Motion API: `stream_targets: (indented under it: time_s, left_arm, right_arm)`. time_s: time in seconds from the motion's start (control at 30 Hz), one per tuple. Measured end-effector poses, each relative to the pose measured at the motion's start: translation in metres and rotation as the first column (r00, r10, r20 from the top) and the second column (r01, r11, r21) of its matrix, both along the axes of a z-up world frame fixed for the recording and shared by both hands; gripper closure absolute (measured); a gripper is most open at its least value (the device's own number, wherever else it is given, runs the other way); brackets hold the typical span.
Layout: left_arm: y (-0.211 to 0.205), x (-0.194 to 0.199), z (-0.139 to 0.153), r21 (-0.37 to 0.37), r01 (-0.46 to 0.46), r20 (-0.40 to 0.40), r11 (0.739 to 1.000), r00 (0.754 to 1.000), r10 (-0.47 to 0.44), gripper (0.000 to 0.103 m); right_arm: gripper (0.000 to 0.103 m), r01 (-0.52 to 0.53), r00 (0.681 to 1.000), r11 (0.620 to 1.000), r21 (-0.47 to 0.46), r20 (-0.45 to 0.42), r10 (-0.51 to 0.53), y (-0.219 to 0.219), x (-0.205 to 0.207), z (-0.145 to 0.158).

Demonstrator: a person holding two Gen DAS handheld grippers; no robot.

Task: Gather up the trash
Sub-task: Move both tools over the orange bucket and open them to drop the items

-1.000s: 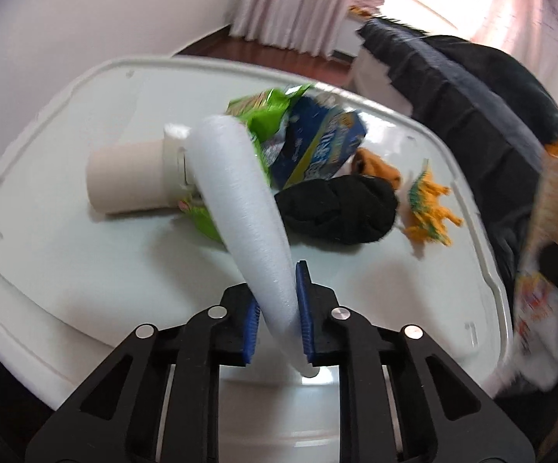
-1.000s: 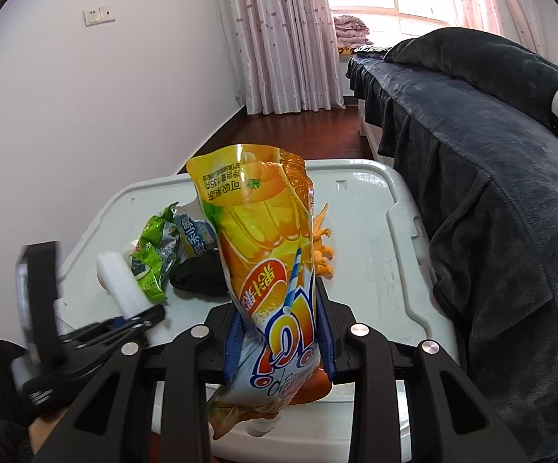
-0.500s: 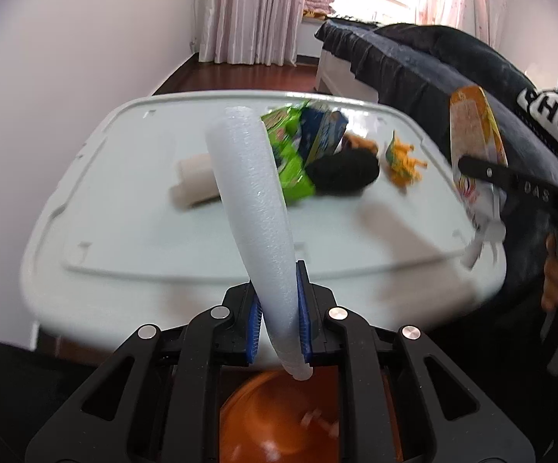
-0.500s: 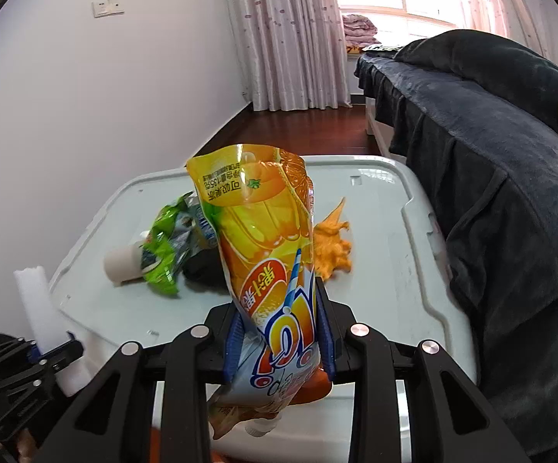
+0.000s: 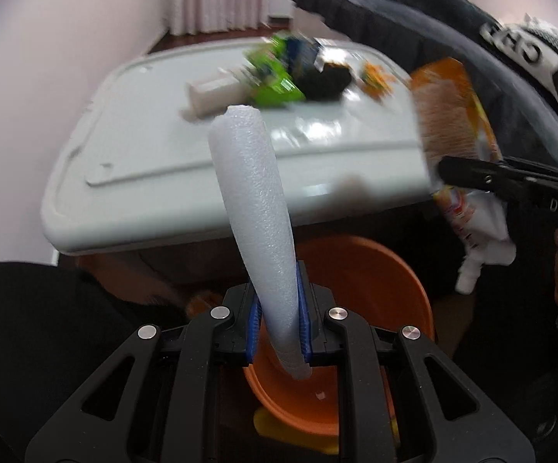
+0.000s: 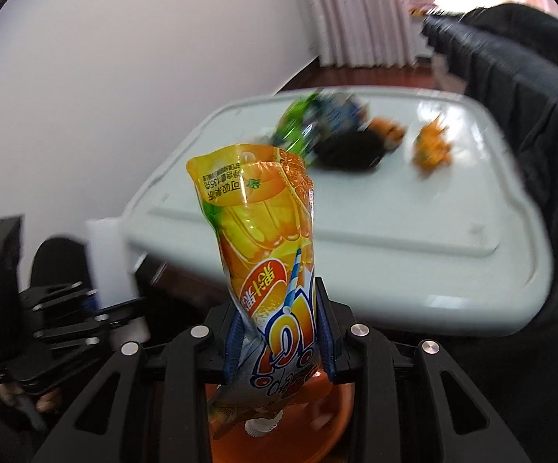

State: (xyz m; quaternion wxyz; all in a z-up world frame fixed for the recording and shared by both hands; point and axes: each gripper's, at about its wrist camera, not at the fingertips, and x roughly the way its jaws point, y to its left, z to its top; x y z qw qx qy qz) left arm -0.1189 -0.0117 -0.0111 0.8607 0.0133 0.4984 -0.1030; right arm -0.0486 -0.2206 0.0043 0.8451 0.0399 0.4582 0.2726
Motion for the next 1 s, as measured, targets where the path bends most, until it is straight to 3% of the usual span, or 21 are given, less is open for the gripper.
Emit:
stream_targets:
  time_s: [0.2, 0.47, 1.0]
  left_arm:
    - [-0.015, -0.011, -0.016, 0.023, 0.098, -0.092, 0.995, 0.991, -0.095, 0.088]
    - [-0.022, -0.010, -0.037, 0.008, 0.113, -0.179, 0.994, 0.978, -0.110, 0.088]
    - [-0.017, -0.009, -0.043, -0.005, 0.105, -0.212, 0.995, 0.972, -0.103, 0.088]
  right_arm:
    - [0.071, -0.056, 0.996, 0.998, -0.041, -0.073, 0.053, 0.013, -0.028, -0.022]
    - [0.071, -0.060, 0.988, 0.997, -0.039, -0.145, 0.054, 0.013, -0.036, -0.039]
    - [0.071, -0.086, 0.983, 0.995, -0.050, -0.166, 0.076, 0.018, -0.030, -0.040]
